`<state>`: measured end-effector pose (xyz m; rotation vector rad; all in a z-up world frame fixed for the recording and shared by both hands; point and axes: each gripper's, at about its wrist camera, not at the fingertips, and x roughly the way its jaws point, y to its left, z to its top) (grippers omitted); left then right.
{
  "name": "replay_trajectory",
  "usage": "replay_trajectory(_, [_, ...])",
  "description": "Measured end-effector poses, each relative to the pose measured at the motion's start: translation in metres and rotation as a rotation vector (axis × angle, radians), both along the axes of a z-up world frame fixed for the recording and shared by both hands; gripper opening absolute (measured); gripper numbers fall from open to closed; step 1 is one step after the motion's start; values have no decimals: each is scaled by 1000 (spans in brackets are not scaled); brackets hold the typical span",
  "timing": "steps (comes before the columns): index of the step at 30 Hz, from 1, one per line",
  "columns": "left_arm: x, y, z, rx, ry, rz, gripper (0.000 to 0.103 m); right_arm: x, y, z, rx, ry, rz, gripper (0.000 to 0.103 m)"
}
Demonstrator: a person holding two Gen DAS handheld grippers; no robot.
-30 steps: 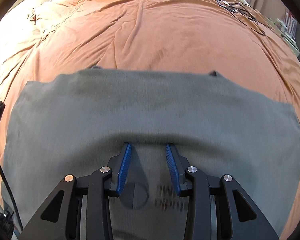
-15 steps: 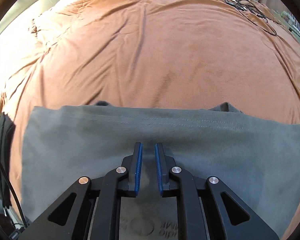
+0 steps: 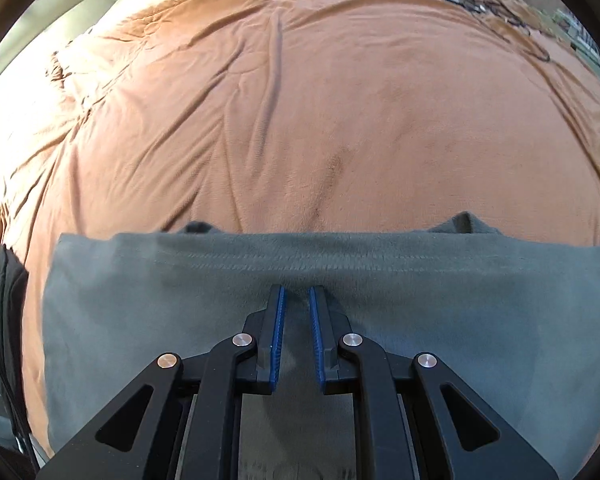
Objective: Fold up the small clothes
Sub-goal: 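Pinch the shirt middle with the right gripper while the left gripper keeps holding the edge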
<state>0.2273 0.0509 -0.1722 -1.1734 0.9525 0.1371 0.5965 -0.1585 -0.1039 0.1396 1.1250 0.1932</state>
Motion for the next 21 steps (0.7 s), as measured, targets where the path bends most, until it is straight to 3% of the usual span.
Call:
replay_trajectory(9, [2,-2,36,-57,-159,-53,6,-71,-5,15,48,42,44,10])
replay_trajectory(12, [7,-4,48,-65,-182,-69,6,-95,-7,15,62,89,35,10])
replay_trajectory(21, [26,-22,83,-93,-281,-144,6,-167,-17,6,140,117,-4,10])
